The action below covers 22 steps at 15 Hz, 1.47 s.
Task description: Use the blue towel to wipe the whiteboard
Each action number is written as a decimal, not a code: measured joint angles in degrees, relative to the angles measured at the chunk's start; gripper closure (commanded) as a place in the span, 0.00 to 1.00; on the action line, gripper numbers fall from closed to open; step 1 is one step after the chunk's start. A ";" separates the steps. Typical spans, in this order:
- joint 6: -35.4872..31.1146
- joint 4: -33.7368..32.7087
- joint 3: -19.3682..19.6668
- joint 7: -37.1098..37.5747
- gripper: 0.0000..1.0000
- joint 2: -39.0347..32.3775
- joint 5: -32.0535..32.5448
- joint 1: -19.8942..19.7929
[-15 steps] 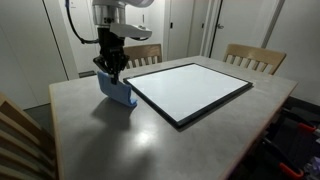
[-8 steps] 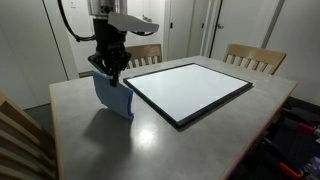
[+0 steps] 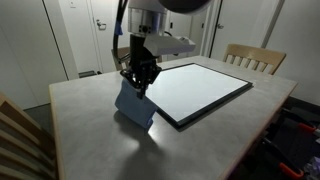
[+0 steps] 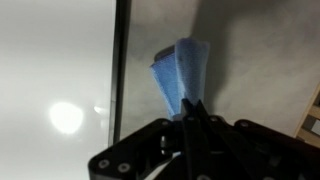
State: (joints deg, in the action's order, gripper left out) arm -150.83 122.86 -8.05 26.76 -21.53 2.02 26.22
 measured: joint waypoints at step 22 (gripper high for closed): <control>1.90 5.36 -0.97 -16.95 0.99 1.21 -7.55 -12.73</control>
State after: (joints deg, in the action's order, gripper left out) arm -148.93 128.22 -9.02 9.82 -20.31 -5.53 13.49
